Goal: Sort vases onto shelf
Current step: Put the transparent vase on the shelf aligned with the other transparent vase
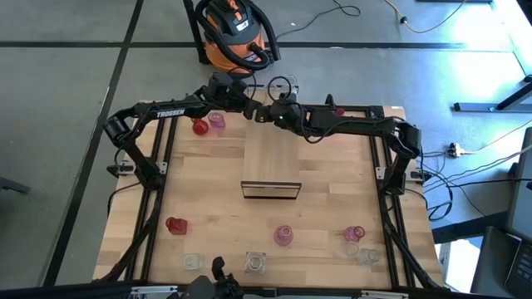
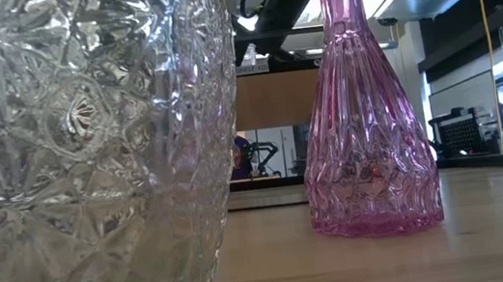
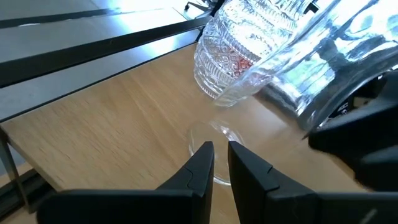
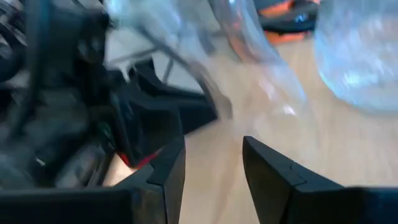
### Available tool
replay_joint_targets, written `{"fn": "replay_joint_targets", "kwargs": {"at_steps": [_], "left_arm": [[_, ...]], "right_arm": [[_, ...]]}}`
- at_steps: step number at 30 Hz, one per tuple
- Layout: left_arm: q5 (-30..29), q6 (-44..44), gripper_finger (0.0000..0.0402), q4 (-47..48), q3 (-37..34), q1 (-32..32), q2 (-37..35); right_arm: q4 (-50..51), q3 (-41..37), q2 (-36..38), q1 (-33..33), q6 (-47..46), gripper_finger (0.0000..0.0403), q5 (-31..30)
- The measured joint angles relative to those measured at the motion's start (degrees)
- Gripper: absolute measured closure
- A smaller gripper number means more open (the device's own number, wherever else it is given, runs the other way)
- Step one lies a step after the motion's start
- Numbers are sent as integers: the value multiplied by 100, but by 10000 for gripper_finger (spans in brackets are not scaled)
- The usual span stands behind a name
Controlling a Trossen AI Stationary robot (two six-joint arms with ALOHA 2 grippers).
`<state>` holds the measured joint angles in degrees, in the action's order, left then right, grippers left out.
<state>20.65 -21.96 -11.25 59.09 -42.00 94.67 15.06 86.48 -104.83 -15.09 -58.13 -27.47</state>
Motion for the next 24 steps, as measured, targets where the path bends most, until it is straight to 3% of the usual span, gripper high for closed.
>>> {"fn": "replay_joint_targets", "kwargs": {"at_steps": [24], "left_arm": [[176,-45,360,-275,2,14,0]], "right_arm": [[-174,0,-25,-122,596,259,-657]]}}
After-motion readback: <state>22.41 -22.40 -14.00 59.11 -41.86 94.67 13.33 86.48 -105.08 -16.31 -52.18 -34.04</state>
